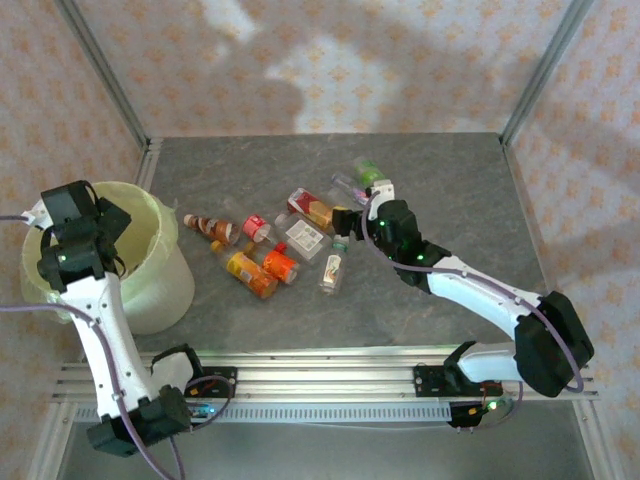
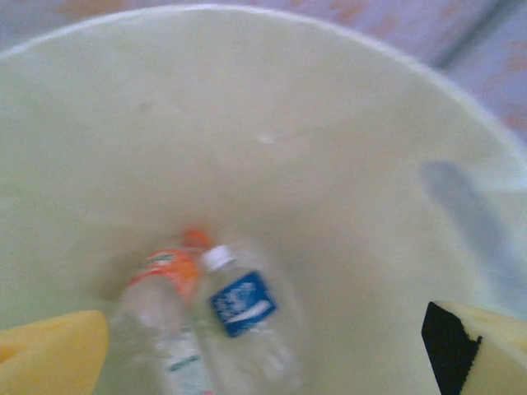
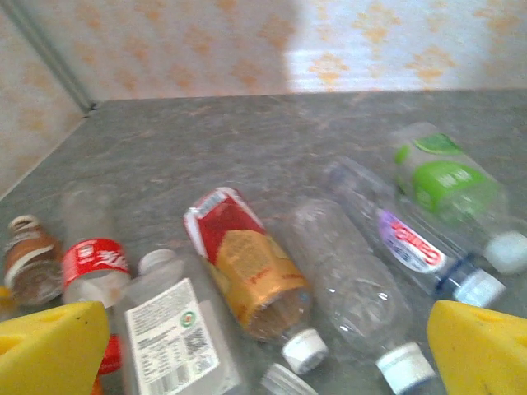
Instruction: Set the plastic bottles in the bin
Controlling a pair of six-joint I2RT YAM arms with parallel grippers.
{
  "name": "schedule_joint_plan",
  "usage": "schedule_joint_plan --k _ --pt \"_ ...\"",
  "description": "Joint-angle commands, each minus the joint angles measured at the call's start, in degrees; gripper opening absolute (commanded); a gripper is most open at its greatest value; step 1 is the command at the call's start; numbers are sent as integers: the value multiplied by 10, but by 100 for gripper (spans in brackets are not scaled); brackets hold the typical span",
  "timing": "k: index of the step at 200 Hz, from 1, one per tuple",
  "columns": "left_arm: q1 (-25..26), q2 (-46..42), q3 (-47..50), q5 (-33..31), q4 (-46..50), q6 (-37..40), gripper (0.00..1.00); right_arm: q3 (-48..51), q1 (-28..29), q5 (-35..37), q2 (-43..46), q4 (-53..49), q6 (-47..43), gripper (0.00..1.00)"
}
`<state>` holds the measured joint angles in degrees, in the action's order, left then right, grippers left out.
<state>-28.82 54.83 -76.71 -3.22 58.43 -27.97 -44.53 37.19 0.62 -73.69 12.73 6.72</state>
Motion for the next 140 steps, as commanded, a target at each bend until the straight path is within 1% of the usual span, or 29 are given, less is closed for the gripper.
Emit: schedule_joint_plan --k 1,29,53,65,70,78,85,109,124,140 --pt "12 -32 11 104 -56 -51 100 22 -1 74 20 -41 51 99" --pt "28 -88 47 192 -135 -74 100 35 -5 64 27 -81 64 99" --pt "43 -106 62 285 -179 -100 100 54 -5 67 47 -118 90 99" --pt "60 -110 70 310 -197 -116 100 74 -6 73 56 -122 104 99" --pt "76 -112 72 312 -202 -119 100 83 -7 75 68 -122 109 99" --pt "99 -115 73 307 -204 -120 100 92 -10 74 79 -123 116 99" --pt "124 -117 70 288 -197 -119 99 98 -13 70 85 -127 125 99" --pt "232 -104 61 218 -184 -111 99 104 -19 36 93 -125 138 99" --pt "303 -80 61 178 -188 -109 99 108 -18 -33 85 -95 114 100" --pt "383 -43 51 99 -184 -103 99 107 -2 -117 68 -64 69 99"
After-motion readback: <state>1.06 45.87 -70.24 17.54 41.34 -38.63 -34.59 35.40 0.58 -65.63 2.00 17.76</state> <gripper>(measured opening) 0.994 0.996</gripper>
